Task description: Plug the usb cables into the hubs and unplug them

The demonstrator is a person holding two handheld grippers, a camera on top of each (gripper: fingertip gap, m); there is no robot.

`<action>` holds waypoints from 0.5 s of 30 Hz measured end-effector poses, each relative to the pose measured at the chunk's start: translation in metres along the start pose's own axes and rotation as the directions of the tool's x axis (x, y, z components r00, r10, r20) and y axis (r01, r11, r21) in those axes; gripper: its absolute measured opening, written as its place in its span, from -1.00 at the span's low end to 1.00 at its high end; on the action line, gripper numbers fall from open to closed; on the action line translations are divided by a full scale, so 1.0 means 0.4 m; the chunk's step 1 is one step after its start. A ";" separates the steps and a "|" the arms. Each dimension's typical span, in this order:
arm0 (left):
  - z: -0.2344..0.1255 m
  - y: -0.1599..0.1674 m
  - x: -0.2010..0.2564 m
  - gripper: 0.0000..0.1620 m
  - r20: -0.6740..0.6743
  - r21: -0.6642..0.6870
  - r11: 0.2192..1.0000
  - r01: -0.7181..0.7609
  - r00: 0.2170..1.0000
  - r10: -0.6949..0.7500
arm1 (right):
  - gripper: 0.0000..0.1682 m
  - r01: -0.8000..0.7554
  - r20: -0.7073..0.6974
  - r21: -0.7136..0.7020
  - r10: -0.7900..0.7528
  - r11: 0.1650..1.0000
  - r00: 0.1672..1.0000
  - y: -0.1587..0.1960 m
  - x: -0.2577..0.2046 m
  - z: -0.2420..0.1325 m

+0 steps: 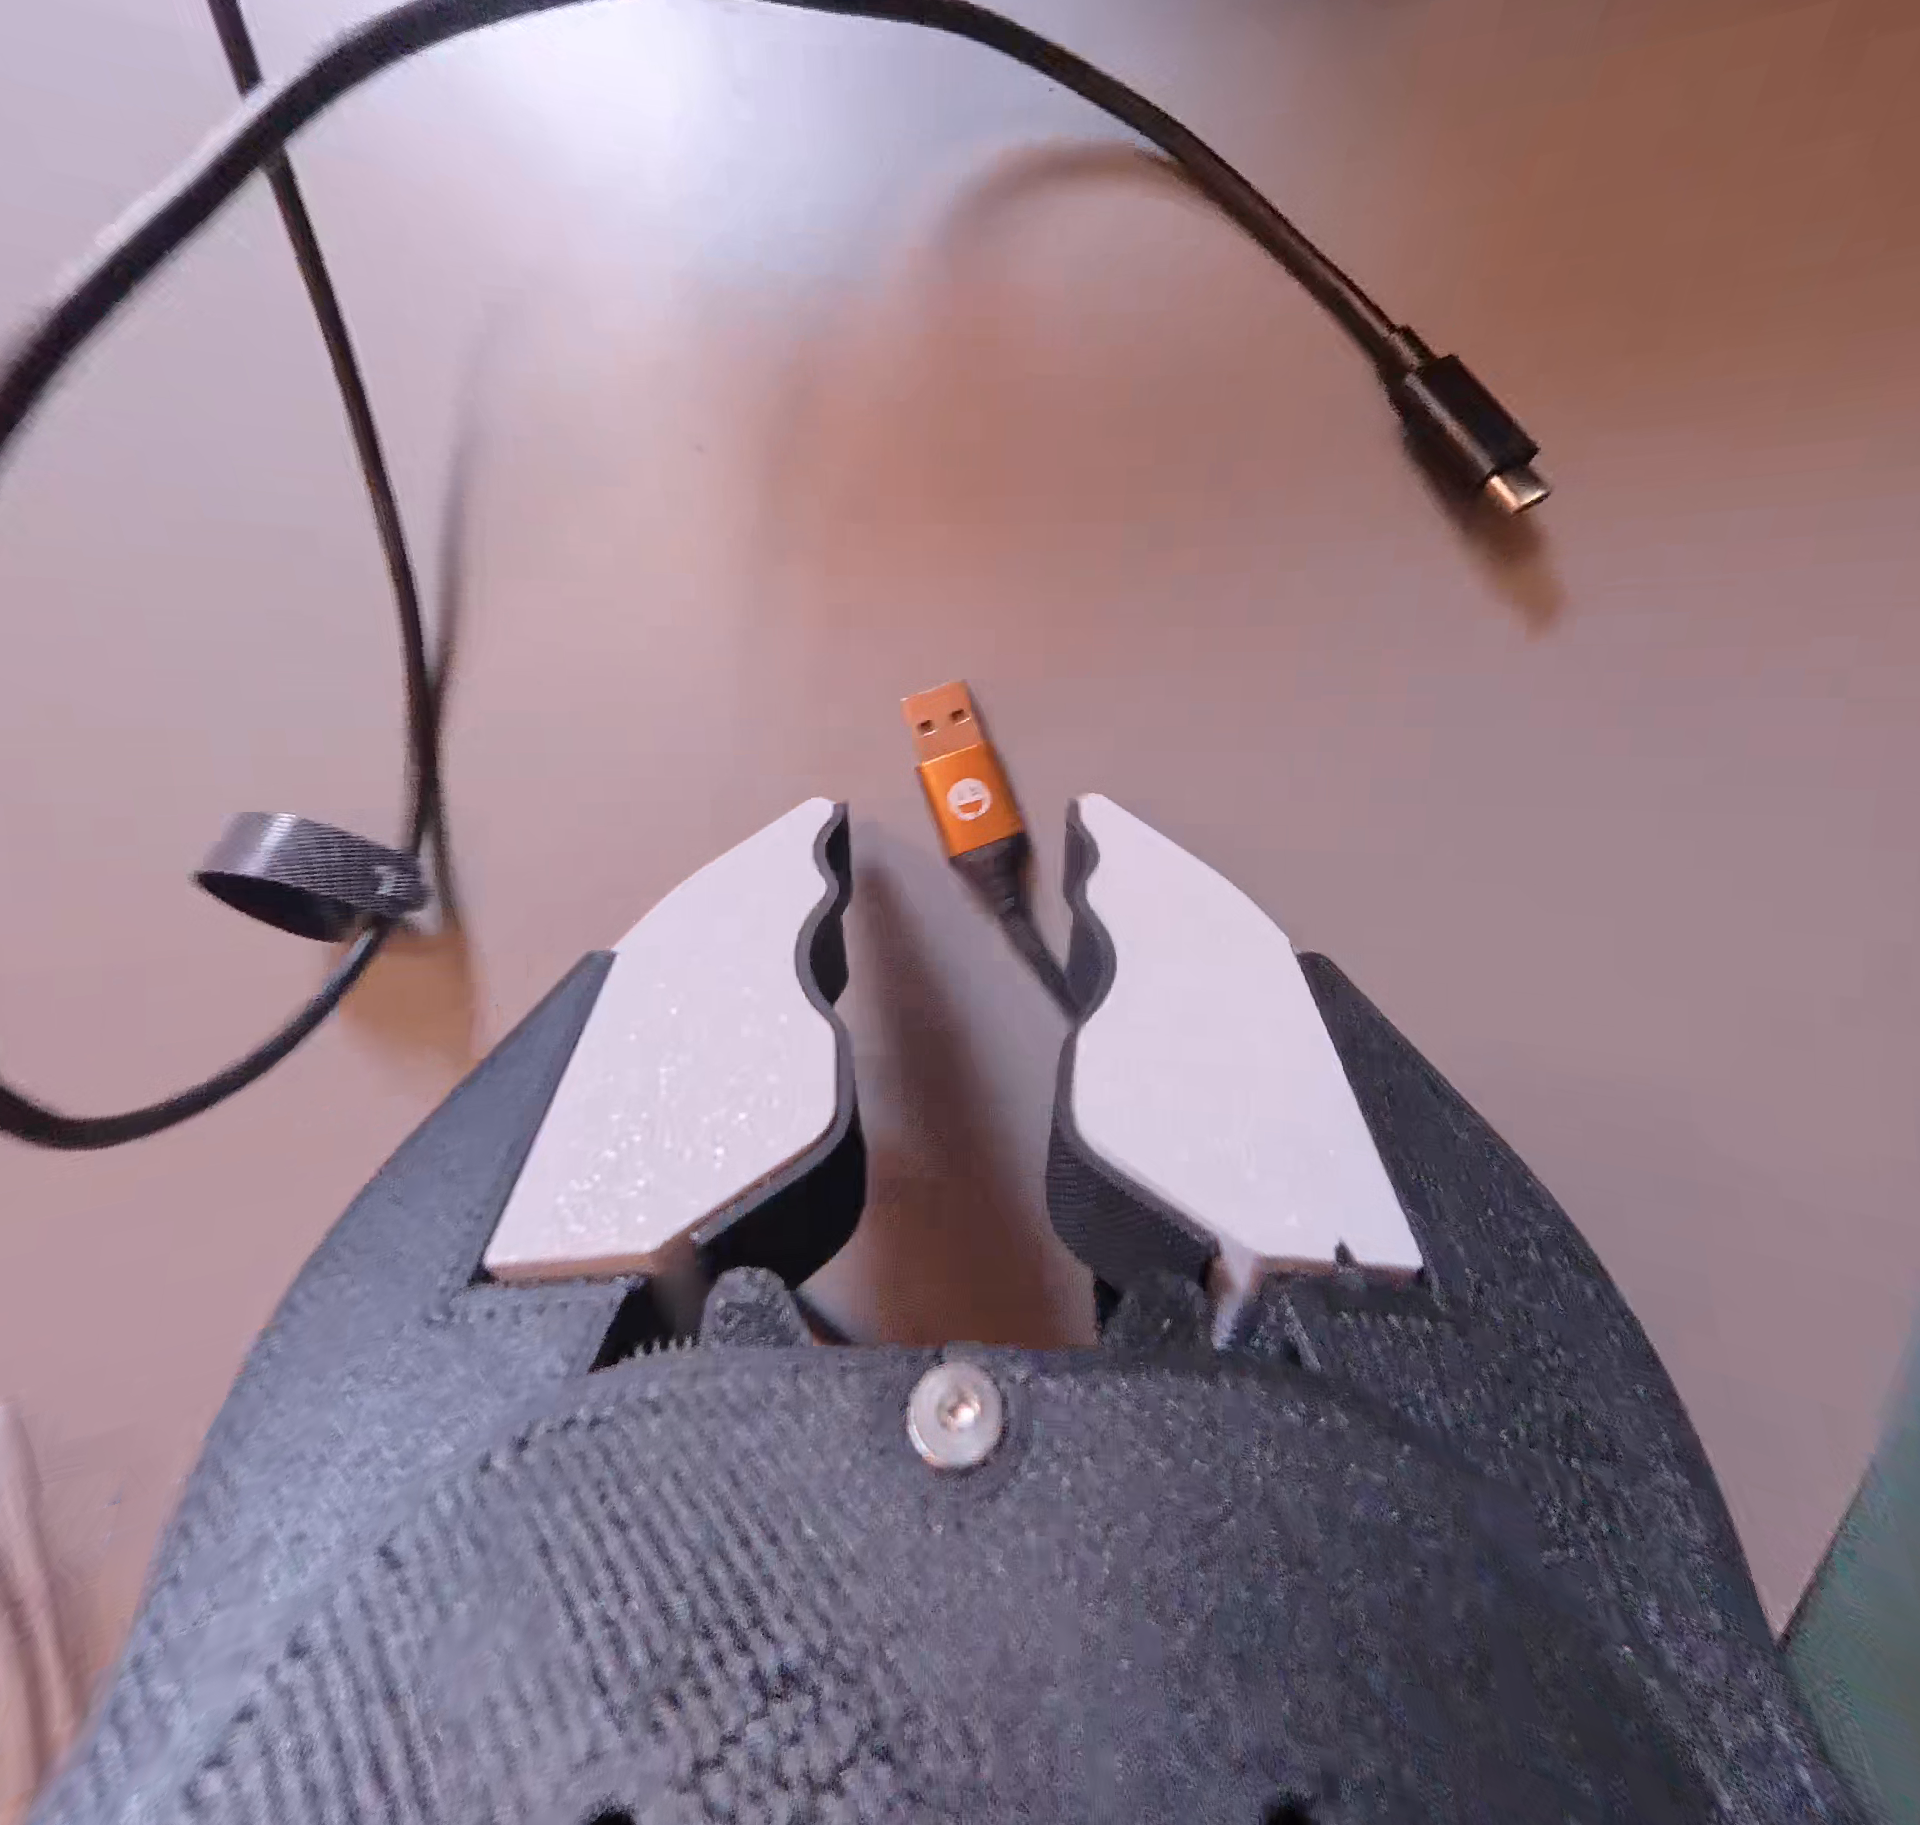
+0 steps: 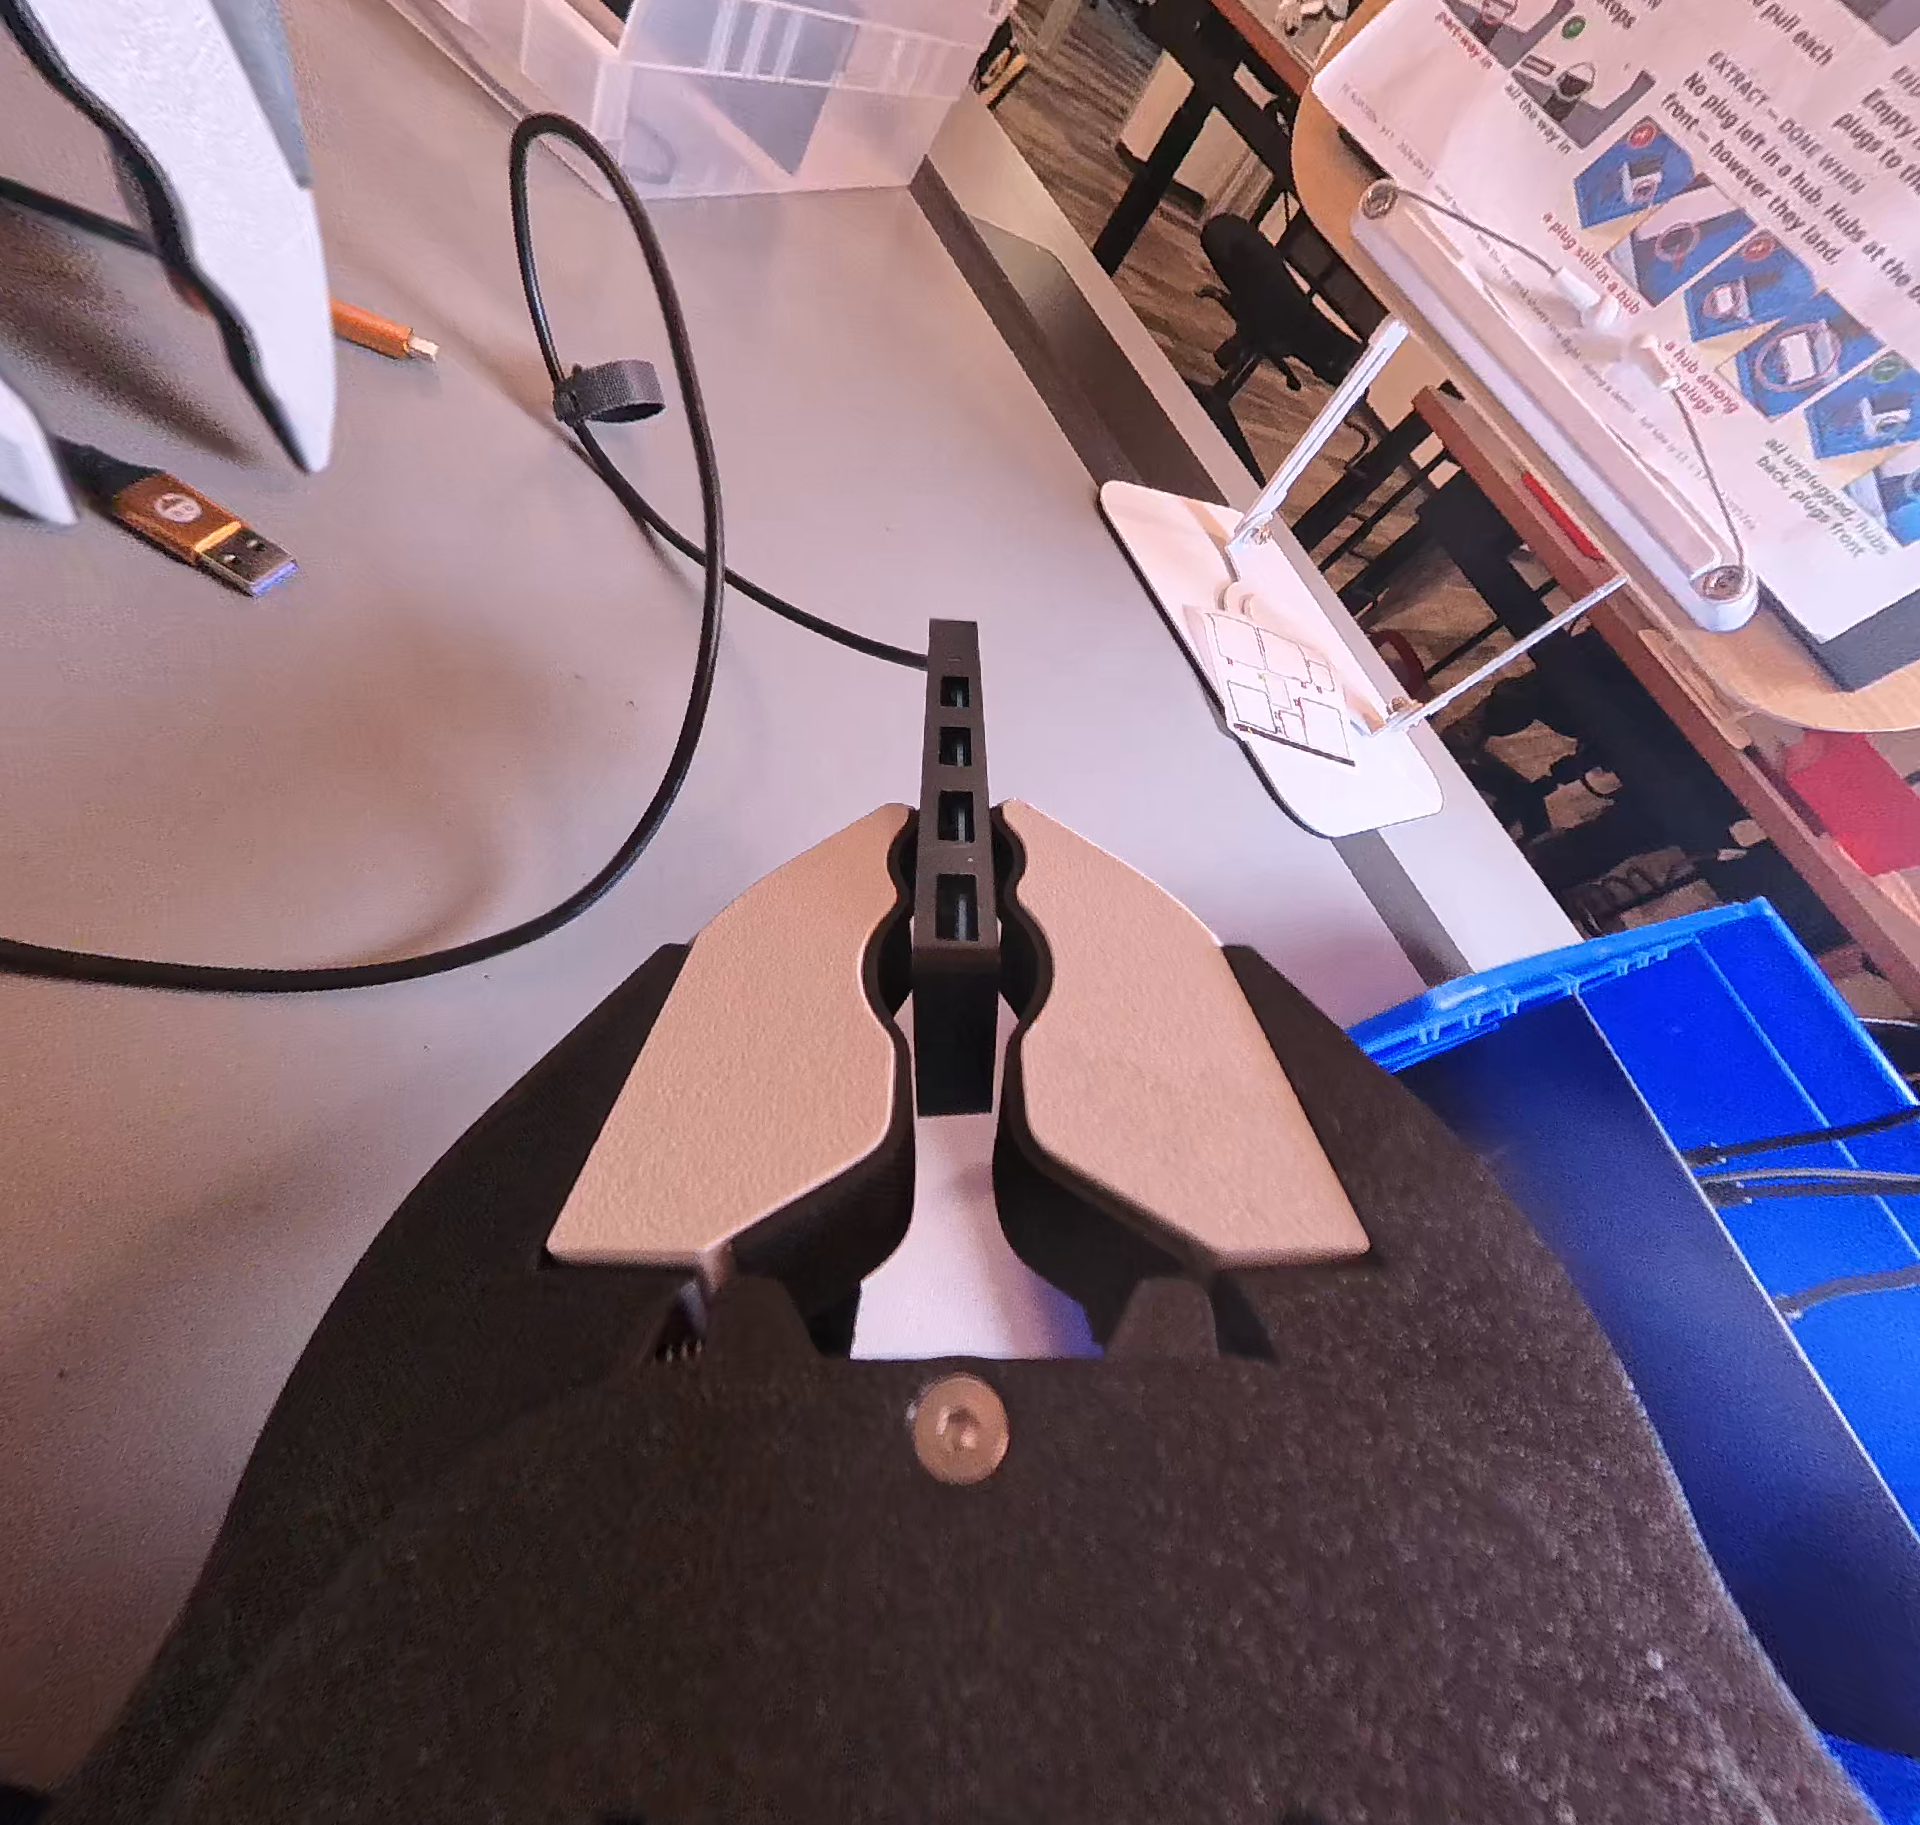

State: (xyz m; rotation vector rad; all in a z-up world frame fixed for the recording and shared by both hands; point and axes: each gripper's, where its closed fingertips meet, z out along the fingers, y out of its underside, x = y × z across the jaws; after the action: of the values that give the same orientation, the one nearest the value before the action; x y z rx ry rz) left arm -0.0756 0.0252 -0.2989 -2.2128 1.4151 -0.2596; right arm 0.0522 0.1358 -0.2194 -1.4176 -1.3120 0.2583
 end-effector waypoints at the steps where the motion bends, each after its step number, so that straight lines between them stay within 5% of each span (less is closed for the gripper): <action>1: 0.004 -0.006 0.005 -0.61 0.004 0.016 1.000 0.017 1.000 -0.017 | -0.86 0.000 -0.001 -0.006 0.000 1.000 1.000 0.002 0.000 0.000; 3: 0.009 -0.013 0.007 -0.79 0.028 0.033 0.999 0.013 1.000 -0.014 | -0.86 -0.004 -0.001 -0.010 0.004 1.000 1.000 0.002 -0.001 -0.001; 9: 0.003 -0.014 0.029 -0.81 -0.043 0.084 0.987 -0.139 0.989 0.143 | -0.86 0.009 0.001 0.040 -0.009 0.999 1.000 -0.015 -0.002 -0.012; 13: -0.040 -0.074 0.069 -0.82 -0.258 0.346 0.938 -0.022 0.959 0.118 | -0.86 0.072 -0.032 0.097 -0.069 0.993 0.997 -0.042 -0.002 -0.026; 15: -0.095 -0.126 0.076 -0.81 -0.336 0.520 0.853 0.056 0.931 0.143 | -0.86 0.121 -0.050 0.125 -0.115 0.985 0.992 -0.059 -0.007 -0.034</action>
State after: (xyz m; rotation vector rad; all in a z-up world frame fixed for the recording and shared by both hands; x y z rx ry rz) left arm -0.0378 0.0034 -0.2439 -1.7275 1.3641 -0.9652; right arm 0.0485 0.1201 -0.1974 -1.2267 -1.3155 0.2277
